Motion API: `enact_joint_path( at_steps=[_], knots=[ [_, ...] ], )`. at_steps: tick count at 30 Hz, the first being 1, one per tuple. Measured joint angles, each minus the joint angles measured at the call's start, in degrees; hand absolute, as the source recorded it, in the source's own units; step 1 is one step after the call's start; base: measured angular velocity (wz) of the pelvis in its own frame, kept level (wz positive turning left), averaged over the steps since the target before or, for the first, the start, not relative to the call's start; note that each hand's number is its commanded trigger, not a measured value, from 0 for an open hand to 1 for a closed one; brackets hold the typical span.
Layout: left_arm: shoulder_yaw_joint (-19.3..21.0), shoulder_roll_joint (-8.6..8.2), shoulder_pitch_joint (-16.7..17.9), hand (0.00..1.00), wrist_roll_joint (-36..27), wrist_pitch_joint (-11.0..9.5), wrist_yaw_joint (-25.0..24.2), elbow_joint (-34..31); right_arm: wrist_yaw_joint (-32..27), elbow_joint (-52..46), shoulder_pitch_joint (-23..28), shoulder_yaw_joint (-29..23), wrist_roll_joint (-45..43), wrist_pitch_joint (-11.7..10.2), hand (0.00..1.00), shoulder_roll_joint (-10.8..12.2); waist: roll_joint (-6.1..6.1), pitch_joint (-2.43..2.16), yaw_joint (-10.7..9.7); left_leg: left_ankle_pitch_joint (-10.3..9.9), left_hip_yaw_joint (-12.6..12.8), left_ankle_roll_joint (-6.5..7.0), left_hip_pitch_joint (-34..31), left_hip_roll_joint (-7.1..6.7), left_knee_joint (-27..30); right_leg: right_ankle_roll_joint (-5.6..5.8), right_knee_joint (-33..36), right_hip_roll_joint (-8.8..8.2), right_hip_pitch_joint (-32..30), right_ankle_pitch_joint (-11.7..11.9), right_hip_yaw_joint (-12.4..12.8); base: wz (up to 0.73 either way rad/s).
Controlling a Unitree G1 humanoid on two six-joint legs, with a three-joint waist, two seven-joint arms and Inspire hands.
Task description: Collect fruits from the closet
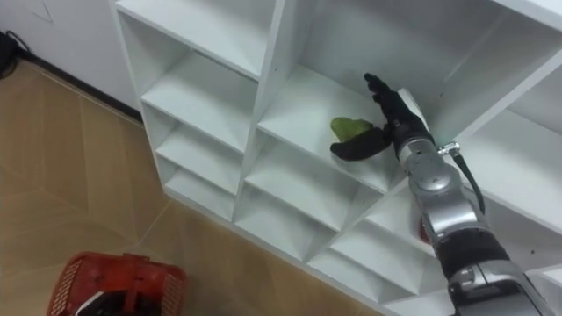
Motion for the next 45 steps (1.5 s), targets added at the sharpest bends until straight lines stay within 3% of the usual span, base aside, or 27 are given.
enact_joint_path(
  at_steps=[4,17,35,42,45],
  knots=[
    [-1.7,0.12,-0.2,1.0,-0.1,-0.2,0.0,-0.2,-1.2,1.1,-0.3,0.1,-2.1,-1.0,0.0,0.2,0.84,0.31,0.4,0.1,0.4,0.07,-0.9,0.03,0.0,-0.05,0.2,-0.05,-1.2,0.1,0.3,-0.05],
    [-2.9,0.15,-0.1,1.0,-0.3,-0.2,0.6,-0.3,-5.5,2.7,-2.2,0.1,-2.0,-1.0,0.0,0.3,1.12,0.22,0.8,0.7,0.8,0.27,-3.3,-0.03,0.4,-0.15,2.0,-0.7,-4.4,0.2,0.6,-0.01],
    [-2.8,0.16,-0.7,1.0,-1.3,-0.2,1.2,-0.4,-5.5,3.4,-3.4,0.0,-2.0,-1.1,0.0,0.3,1.05,0.17,0.9,0.9,1.3,0.37,-4.5,-0.01,0.6,-0.04,2.0,-0.69,-6.2,0.2,2.0,-0.01],
    [-2.8,-0.16,-1.2,1.0,-1.3,-0.2,1.2,-0.3,-4.0,4.0,-3.7,-0.2,-3.8,-1.0,0.0,0.2,1.25,0.32,0.8,0.9,1.4,0.38,-4.9,0.02,1.3,-0.08,1.7,-0.65,-6.3,0.5,1.9,0.0],
    [-2.9,-0.43,-1.4,1.0,-1.3,-0.2,1.5,-0.3,-3.8,4.0,-3.8,-0.2,-4.0,-1.0,0.0,0.2,1.65,0.59,1.0,0.9,1.4,0.37,-5.0,0.04,1.3,-0.08,1.6,-0.63,-6.3,0.5,1.8,0.0]
  ],
)
